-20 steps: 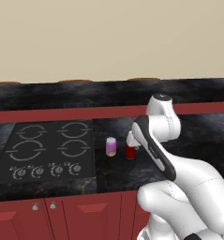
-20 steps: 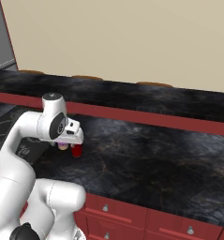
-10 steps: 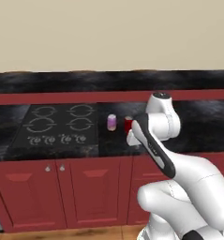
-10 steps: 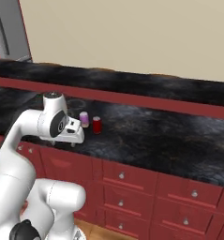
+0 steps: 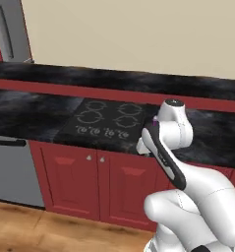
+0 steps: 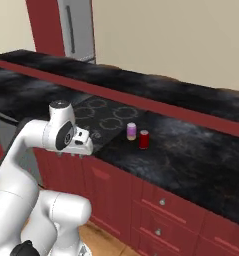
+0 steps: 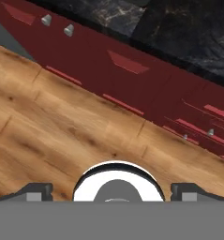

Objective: Four empty soda cans are scattered around the kitchen. Gather all the cans and cluster them next to the stove for recycling.

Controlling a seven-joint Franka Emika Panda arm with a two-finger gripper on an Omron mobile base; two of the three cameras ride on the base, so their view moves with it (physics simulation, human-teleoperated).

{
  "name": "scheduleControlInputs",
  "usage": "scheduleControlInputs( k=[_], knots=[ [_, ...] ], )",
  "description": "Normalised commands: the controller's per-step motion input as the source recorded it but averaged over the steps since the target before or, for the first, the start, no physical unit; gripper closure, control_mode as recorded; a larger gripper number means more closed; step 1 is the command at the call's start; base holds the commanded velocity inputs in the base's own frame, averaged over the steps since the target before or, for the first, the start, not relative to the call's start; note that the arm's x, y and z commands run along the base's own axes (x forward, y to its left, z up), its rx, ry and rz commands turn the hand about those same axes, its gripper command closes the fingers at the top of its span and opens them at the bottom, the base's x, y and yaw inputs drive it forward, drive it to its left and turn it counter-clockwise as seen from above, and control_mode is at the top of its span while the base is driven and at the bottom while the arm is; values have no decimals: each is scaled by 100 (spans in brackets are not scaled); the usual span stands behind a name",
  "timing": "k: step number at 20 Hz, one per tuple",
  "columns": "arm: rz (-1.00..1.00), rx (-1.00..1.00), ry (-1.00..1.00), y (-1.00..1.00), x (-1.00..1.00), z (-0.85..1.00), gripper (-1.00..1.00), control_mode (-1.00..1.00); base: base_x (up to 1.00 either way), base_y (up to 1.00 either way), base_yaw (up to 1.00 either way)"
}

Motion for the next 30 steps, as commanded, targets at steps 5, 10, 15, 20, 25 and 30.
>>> scheduleControlInputs(
  k=[5,10,15,20,25,30],
  knots=[
    [0,0,0,0,0,0,-100,100,-6,0,50],
    [0,0,0,0,0,0,-100,100,0,0,50],
    [0,0,0,0,0,0,-100,100,0,0,50],
    [0,0,0,0,0,0,-100,100,-1,0,50],
    [0,0,0,0,0,0,-100,100,0,0,50],
    [0,0,0,0,0,0,-100,100,0,1,50]
  ],
)
